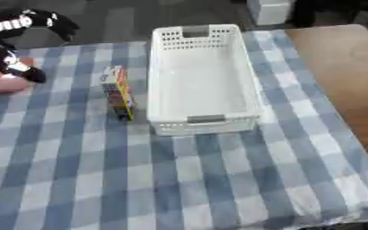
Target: Pick up objects on the table and place them in the box.
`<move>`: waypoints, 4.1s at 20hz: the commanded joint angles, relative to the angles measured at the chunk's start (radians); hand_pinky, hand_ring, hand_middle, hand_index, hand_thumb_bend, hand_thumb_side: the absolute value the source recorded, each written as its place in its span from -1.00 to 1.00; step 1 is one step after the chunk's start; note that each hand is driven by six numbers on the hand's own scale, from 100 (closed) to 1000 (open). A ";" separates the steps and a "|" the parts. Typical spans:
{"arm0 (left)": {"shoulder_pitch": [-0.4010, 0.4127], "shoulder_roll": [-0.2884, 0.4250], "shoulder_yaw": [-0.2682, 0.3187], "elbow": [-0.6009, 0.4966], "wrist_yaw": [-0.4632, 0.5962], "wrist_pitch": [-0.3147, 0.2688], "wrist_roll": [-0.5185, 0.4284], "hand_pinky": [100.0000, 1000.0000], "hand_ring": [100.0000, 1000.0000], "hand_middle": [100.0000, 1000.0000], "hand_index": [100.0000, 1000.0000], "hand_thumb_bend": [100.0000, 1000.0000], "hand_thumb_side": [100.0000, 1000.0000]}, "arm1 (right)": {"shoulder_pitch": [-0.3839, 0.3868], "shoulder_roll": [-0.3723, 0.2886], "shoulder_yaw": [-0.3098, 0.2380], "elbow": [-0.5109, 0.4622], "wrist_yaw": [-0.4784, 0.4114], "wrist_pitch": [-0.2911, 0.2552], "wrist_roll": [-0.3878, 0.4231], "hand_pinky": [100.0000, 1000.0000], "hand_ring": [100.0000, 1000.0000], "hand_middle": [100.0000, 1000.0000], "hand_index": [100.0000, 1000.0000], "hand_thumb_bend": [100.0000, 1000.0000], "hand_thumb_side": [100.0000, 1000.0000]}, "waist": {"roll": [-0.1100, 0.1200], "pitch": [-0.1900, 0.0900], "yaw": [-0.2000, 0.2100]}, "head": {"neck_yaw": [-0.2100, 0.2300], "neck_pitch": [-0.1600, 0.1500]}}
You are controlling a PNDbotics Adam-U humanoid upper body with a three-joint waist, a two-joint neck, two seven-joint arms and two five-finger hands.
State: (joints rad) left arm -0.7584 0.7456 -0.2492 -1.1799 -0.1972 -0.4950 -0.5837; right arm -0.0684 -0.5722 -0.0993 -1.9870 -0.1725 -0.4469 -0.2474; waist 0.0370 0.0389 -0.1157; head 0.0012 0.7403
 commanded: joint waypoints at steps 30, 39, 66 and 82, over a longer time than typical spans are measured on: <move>-0.056 -0.134 0.051 0.202 -0.200 0.113 0.040 0.98 0.48 0.69 0.77 0.77 0.30 | -0.101 -0.043 -0.012 -0.013 -0.098 0.037 0.053 -0.36 0.01 0.38 0.29 -0.35 0.71 | 0.038 -0.002 -0.071 | -0.021 -0.037; -0.040 -0.148 0.038 0.209 -0.153 0.105 0.039 1.00 0.46 0.72 0.75 0.73 0.33 | -0.112 -0.045 -0.008 -0.013 -0.108 0.034 0.056 -0.37 0.00 0.36 0.26 -0.36 0.70 | 0.044 -0.001 -0.077 | -0.037 -0.032; 0.003 -0.153 0.036 0.241 -0.181 0.046 0.098 -0.03 -0.11 0.39 0.58 0.86 -0.03 | -0.126 -0.051 -0.017 -0.013 -0.125 0.037 0.050 -0.37 0.00 0.35 0.26 -0.36 0.71 | 0.048 0.002 -0.090 | -0.039 0.008; -0.011 -0.185 0.040 0.271 -0.202 0.093 0.234 0.21 -0.08 0.38 0.52 0.80 0.19 | -0.137 -0.052 -0.014 -0.013 -0.133 0.045 0.056 -0.37 0.00 0.35 0.26 -0.36 0.71 | 0.049 0.006 -0.092 | -0.050 0.010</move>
State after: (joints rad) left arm -0.7484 0.5440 -0.2217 -0.9039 -0.4112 -0.4068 -0.3593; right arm -0.1921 -0.5908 -0.1052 -1.9870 -0.2994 -0.4039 -0.1931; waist 0.0901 0.0546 -0.2077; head -0.0362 0.7477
